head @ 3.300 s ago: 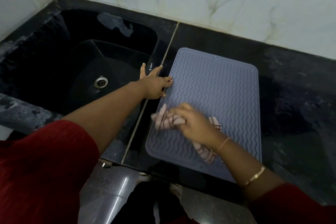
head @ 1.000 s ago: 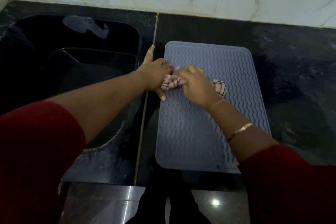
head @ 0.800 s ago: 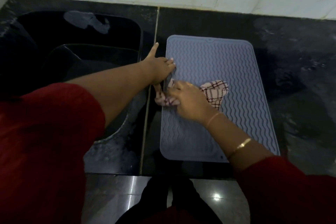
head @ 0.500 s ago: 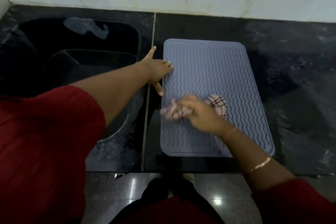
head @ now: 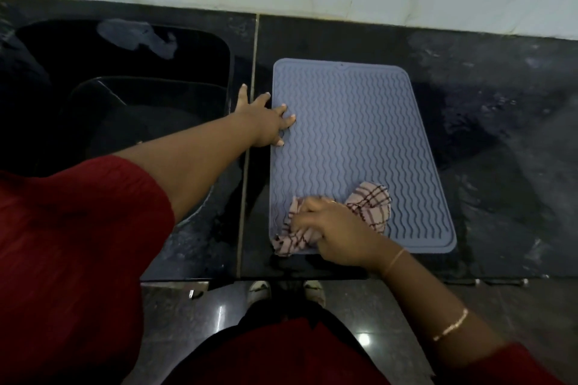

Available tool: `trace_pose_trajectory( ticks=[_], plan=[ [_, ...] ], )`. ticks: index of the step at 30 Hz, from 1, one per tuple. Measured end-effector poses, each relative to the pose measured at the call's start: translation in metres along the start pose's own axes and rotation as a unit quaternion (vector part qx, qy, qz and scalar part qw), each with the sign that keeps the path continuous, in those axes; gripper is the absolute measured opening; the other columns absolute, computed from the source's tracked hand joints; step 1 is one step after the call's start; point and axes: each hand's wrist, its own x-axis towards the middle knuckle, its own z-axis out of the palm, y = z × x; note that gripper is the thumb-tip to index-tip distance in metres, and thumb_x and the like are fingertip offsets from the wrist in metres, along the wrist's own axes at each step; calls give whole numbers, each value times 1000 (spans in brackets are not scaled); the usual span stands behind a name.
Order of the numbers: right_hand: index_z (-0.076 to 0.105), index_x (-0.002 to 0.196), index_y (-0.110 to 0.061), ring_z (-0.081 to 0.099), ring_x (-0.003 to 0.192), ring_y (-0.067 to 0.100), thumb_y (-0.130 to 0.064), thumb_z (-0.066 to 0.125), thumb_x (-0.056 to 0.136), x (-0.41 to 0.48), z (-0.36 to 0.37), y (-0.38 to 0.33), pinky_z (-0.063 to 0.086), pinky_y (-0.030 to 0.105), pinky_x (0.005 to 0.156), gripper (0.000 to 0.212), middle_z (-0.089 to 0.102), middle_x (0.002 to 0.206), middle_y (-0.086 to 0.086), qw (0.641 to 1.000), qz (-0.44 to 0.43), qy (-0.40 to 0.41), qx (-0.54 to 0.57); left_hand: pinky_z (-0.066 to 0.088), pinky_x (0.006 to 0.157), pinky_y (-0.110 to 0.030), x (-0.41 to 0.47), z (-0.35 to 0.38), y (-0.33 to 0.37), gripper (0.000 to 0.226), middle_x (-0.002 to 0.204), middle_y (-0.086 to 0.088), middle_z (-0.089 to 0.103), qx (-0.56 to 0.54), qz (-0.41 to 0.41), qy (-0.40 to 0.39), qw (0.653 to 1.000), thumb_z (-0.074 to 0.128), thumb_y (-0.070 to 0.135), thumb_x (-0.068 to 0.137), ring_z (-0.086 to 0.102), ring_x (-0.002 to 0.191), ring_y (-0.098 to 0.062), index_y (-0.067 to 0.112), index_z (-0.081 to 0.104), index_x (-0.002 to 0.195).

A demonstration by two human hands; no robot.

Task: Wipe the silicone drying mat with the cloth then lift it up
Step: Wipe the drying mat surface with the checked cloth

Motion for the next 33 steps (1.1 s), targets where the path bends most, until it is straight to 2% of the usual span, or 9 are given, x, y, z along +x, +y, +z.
trace_pose_trajectory(
  ticks=[2,6,8,13,17,20,25,29,33],
  plan=[
    [66,105,-6,52,102,26,13,50,71,5,-15,5,41,34,85,41,57,104,14,997,24,2,72,4,113,-58,-6,1,9,60,157,-1,22,14,-20,47,999,45,48,95,17,143,-32,34,23,149],
    [63,113,-8,51,101,34,7,56,76,43,-45,37,45,41,82,41,54,106,19,969,131,207,-23,25,107,-44,-22,11,30,26,118,-3,61,-54,-62,159,984,55,25,91,50,115,-27,24,62,116],
    [59,119,-11,51,106,35,2,54,78,56,-45,41,46,43,86,44,53,112,17,966,152,195,-81,25,107,-44,-32,22,35,26,125,-3,59,-111,-69,154,979,51,26,93,45,122,-27,25,61,117],
    [49,133,-21,44,121,32,-6,57,82,33,-8,19,37,42,99,54,42,138,8,975,115,102,-159,8,116,-51,-48,36,31,55,160,11,4,-186,-45,29,981,38,45,99,1,146,-31,38,17,150],
    [59,122,-17,50,114,32,1,57,77,-5,5,8,41,40,93,49,53,125,8,990,38,68,-120,6,115,-54,-47,35,34,59,160,12,2,-152,-61,24,986,36,51,98,0,146,-29,38,13,151],
    [65,113,-9,53,110,29,12,52,75,-14,0,14,43,37,95,45,59,116,10,998,37,26,42,4,115,-56,-50,38,37,60,160,11,4,-146,-60,45,986,36,50,98,1,147,-28,36,13,151],
    [60,124,-7,55,114,28,13,47,82,15,-31,27,38,24,96,48,60,124,14,938,125,310,88,15,113,-45,-71,57,47,62,156,15,24,-248,-105,143,952,57,43,91,17,144,-22,36,31,147],
    [48,137,-21,41,132,25,7,49,83,38,-28,26,26,36,114,60,48,142,4,991,94,90,-43,13,113,-45,-81,70,57,49,158,16,16,-256,-110,109,954,45,41,98,13,145,-24,40,32,145],
    [26,147,-31,17,145,20,5,49,83,12,-2,11,10,47,118,77,32,153,3,986,55,48,-148,12,112,-44,-83,70,59,47,158,17,11,-217,-124,104,963,36,41,101,10,145,-25,41,27,147]
  ],
)
